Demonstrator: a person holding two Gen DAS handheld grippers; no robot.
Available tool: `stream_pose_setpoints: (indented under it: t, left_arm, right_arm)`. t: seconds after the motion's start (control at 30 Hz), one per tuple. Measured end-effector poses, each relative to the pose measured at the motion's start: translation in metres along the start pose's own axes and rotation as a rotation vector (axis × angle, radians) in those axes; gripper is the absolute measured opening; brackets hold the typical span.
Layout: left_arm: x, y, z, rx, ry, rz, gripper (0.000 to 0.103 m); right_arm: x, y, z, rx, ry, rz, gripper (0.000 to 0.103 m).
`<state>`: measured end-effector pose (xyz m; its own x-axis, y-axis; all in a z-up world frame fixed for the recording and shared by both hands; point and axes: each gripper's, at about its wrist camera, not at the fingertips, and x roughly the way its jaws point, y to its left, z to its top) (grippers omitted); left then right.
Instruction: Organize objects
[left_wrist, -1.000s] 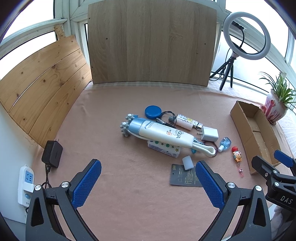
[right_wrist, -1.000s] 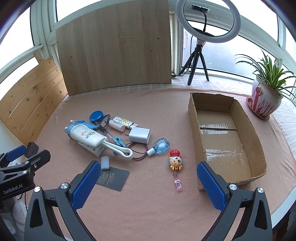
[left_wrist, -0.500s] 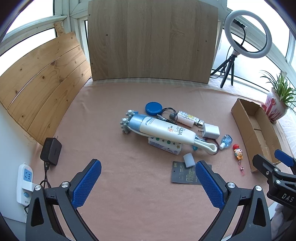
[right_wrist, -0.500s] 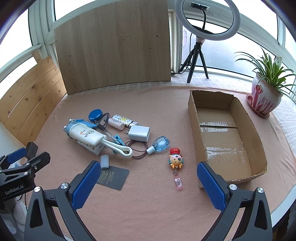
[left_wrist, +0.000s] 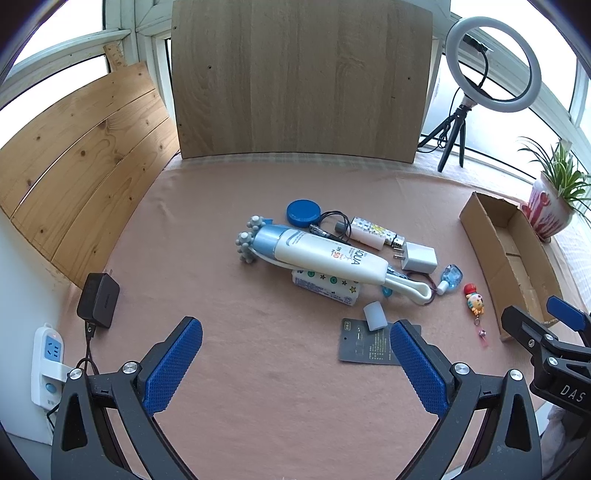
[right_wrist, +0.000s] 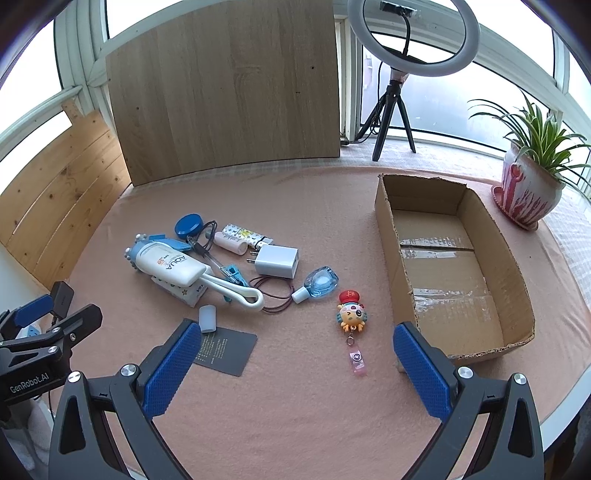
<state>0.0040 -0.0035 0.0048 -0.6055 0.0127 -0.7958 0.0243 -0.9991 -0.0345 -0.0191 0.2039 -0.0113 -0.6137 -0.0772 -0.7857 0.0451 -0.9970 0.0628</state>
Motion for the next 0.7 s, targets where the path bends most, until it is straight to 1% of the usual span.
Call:
stream_pose_setpoints:
  t: [0.7]
  left_arm:
    - [0.0038,-0.0004,0.0006,-0.005,0.004,0.003,0.103]
  right_arm:
    - [0.0059,-0.0008,-0.0011,-0.001,0.020,0.006,0.102]
